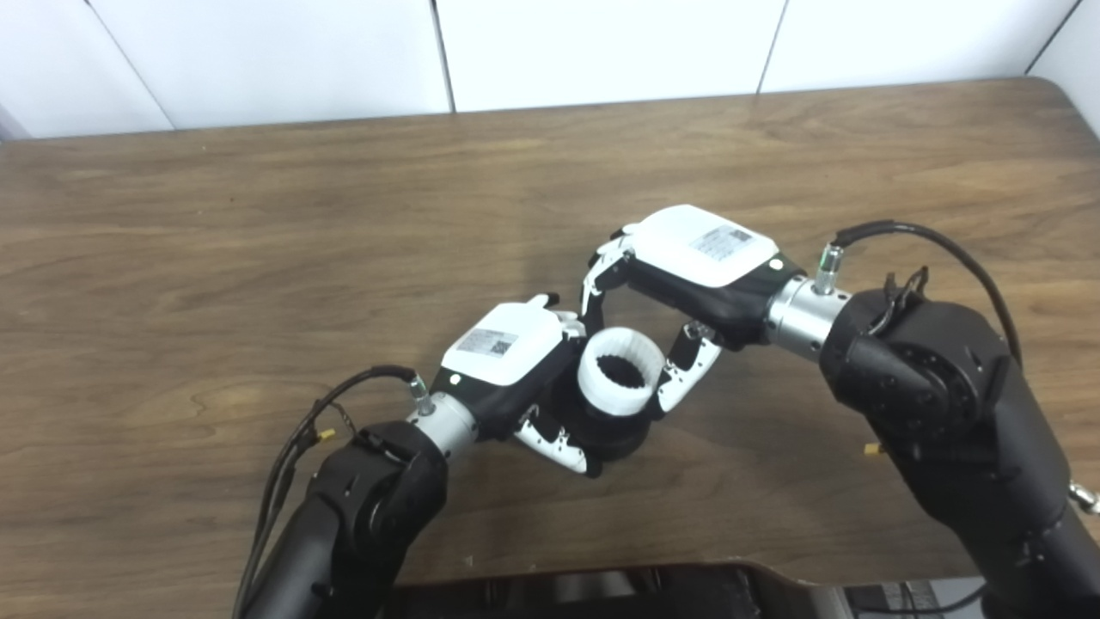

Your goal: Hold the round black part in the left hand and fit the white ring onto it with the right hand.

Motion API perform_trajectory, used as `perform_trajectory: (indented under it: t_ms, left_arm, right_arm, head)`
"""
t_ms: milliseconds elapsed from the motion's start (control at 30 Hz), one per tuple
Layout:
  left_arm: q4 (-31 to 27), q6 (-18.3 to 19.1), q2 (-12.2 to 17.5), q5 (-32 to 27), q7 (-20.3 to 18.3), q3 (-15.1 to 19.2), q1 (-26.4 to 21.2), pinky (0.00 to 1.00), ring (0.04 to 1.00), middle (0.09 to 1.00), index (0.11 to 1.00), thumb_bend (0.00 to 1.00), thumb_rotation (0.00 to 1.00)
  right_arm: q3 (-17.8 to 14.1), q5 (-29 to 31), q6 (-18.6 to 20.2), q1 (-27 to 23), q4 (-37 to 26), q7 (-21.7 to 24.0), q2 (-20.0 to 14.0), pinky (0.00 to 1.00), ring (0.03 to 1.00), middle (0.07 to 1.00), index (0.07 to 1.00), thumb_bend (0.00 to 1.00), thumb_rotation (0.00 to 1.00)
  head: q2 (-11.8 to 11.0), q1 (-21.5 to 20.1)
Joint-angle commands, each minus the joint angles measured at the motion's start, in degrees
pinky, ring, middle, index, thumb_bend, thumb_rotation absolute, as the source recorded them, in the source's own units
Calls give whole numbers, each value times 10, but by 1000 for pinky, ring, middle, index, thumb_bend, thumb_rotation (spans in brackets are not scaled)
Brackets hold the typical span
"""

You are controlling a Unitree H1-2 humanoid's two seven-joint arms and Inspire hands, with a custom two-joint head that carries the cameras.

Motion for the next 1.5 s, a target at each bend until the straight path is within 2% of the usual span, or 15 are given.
perform_trajectory:
  t_ms: [0, 433, 667, 1467]
  left_arm:
    - [7, 0, -1, 7, -7, -6, -3, 1000, 880, 788, 479, 525, 63]
    - [16, -7, -3, 7, -2, -7, -6, 1000, 881, 792, 480, 526, 64]
    - [10, -1, -4, 7, -5, -5, -4, 1000, 881, 792, 479, 526, 63]
    - [-5, -2, 2, 4, -13, -5, -2, 1000, 868, 785, 481, 526, 64]
  right_arm:
    - [1, -3, -17, -9, -7, -14, 4, 915, 843, 724, 480, 526, 138]
    - [29, -28, -40, 4, -34, -2, 24, 957, 852, 723, 480, 526, 137]
    - [16, -32, -44, 9, -19, -2, 20, 944, 847, 721, 480, 526, 136]
    - [-12, -17, -54, 19, 46, -44, 7, 933, 852, 731, 481, 525, 135]
  head:
    - [1, 0]
    - [0, 2]
    - [4, -3]
    - [12, -7]
